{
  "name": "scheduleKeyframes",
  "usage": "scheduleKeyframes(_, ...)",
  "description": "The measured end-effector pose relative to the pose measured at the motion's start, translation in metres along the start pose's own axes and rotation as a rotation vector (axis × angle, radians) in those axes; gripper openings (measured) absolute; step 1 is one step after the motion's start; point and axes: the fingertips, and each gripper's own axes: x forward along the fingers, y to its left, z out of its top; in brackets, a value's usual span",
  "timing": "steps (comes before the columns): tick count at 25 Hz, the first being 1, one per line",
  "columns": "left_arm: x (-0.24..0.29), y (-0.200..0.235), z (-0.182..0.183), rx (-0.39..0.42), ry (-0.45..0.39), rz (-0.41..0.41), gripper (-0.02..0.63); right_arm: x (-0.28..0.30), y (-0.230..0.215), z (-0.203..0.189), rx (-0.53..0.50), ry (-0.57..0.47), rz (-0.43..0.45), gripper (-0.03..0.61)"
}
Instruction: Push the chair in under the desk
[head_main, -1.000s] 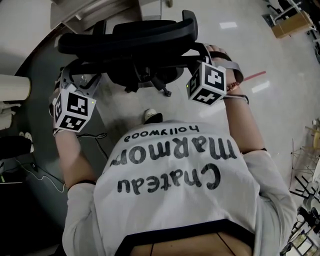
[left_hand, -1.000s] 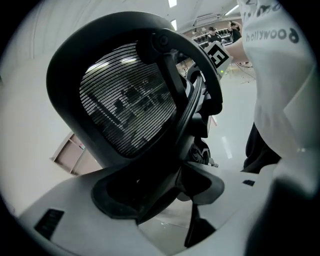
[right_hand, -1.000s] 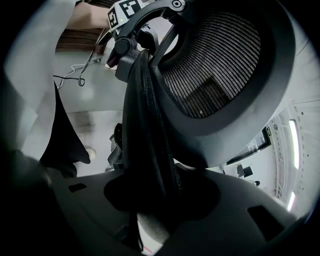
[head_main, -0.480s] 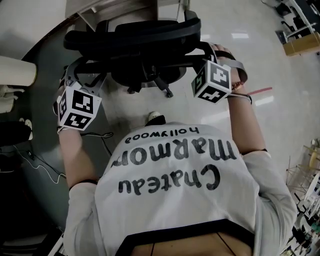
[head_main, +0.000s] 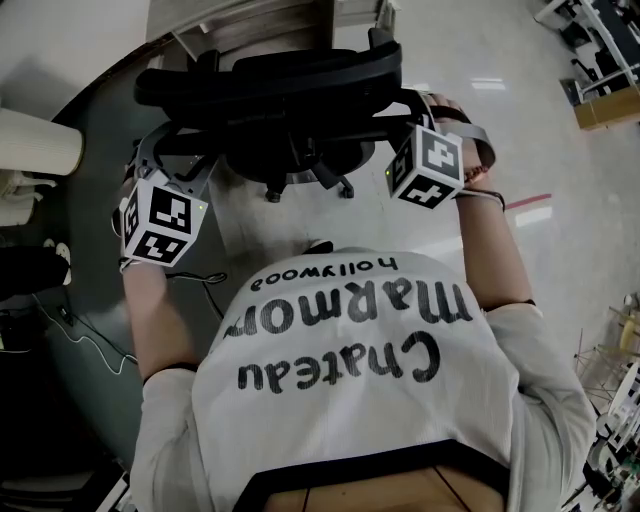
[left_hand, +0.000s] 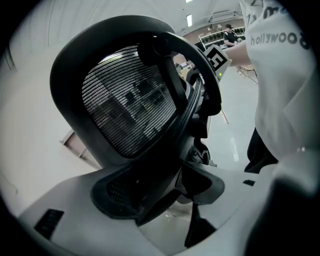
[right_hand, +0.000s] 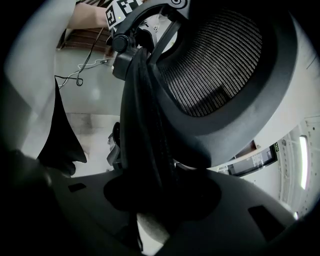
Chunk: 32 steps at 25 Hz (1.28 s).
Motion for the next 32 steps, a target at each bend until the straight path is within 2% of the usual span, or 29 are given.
scheduleKeyframes(12, 0.02, 0.05, -0.029, 0.0, 0.002, 0.025, 0.285, 0.045, -0.031, 0.04, -0.013, -0.022, -0.011, 0.19)
scheduleKeyframes(20, 0.038, 0.08, -0.041, -0.001, 0.007, 0.002, 0.286, 0.069, -0.047, 0.058, 0.001, -0.019, -0.006, 0.189)
scheduleKeyframes(32, 0.069, 0.127, -0.04, -0.027, 0.021, 0.026, 0.29, 0.109, -0.09, 0.072, -0.027, -0.034, 0.014, 0.179)
